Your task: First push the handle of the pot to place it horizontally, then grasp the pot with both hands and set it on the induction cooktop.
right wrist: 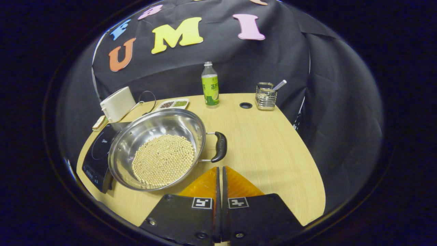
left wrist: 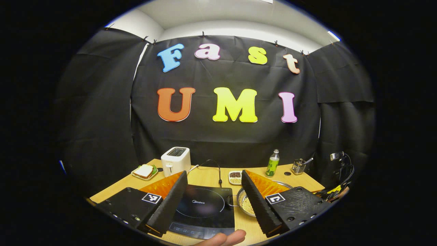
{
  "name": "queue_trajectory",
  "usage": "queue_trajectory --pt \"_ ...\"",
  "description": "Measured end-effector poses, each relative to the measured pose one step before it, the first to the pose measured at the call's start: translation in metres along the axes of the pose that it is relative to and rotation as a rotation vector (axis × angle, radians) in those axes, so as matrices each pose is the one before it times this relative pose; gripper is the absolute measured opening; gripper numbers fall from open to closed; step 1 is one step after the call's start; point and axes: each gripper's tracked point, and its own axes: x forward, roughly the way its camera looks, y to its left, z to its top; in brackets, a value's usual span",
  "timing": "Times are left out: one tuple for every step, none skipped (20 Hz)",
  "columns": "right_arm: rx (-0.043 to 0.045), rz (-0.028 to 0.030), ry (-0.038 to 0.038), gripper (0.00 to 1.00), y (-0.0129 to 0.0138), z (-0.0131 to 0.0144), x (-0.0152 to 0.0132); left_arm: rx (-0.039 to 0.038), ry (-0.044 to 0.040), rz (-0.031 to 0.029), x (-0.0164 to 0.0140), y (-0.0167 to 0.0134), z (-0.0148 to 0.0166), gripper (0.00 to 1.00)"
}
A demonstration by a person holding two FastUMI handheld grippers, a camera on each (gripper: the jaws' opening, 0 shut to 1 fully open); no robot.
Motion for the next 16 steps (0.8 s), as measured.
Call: queue_trajectory --pt "0.00567 -0.00259 -0.01821 0.05 -0.00268 0.00430 -0.00503 0.00029 0.01032 -0.00627 0.00193 -0.00332 -0.00469 0.95" --pt "0.00480 0.00000 -0.01583 0.14 -0.00090 0.00510 -0.00454 -0.00001 0.01478 -0.00967 0.00291 -0.00339 -0.00497 0.95" --pt "-0.00055 -0.00402 -0.01483 0.25 -0.00095 0.00314 -0.00425 -0.00173 0.01410 -0.00845 0.00184 -0.00373 -0.00634 0.94" --pt "-0.00432 -0.00066 -0.00809 0.52 -0.00170 0.00437 -0.00297 -0.00149 0.01069 -0.00550 0.00327 -0.00260 -0.00459 0.94" --pt "-0.00179 -0.01739 -0.00340 0.65 -0.00293 0.00103 -0.00203 -0.00092 0.01138 -0.00406 0.00260 -0.00267 -0.00451 0.95" --pt "0.01199 0.00084 -0.00273 0.81 -0.00018 0.00264 -0.00224 -0.00093 0.01275 -0.00555 0.00387 -0.00270 -0.00450 0.95" --pt "0.01521 0.01124 -0.00362 0.86 0.00345 0.00436 -0.00449 -0.00106 0.01352 -0.00562 0.00500 -0.00262 -0.00447 0.95" --pt "0.01419 0.01463 -0.00100 0.84 0.00362 0.00236 -0.00297 0.00177 0.01711 -0.00541 0.00419 -0.00269 -0.00635 0.94" --pt "0.01313 0.00977 -0.00189 0.82 0.00057 0.00197 0.00062 0.00389 0.01366 -0.00326 0.00439 -0.00242 -0.00432 0.94" --pt "0.00338 0.00223 -0.00081 0.82 0.00053 0.00258 -0.00110 0.00538 0.01547 -0.00401 0.00460 -0.00296 -0.00494 0.95" --pt "0.00126 -0.00481 -0.00112 0.82 -0.00195 0.00233 0.00146 0.00473 0.01606 -0.00516 0.00524 -0.00354 -0.00562 0.95" --pt "-0.00177 -0.00111 -0.00090 0.82 -0.00026 0.00265 0.00078 0.00250 0.01681 -0.00586 0.00556 -0.00317 -0.00557 0.95" --pt "0.00563 0.00395 -0.00578 0.82 0.00083 0.00399 0.00023 0.00349 0.01599 -0.00284 0.00480 -0.00218 -0.00495 0.95" --pt "0.00546 0.00628 -0.00127 0.82 0.00162 0.00271 0.00136 0.00815 0.01423 0.00317 0.00605 -0.00099 -0.00419 0.95" --pt "0.00236 0.00273 0.00137 0.82 0.00032 0.00119 0.00259 0.01230 0.01266 0.00236 0.00644 -0.00109 -0.00369 0.95" --pt "-0.00246 -0.00139 0.00206 0.82 -0.00011 0.00236 0.00346 0.00405 0.01768 -0.00613 0.00730 -0.00329 -0.00562 0.95"
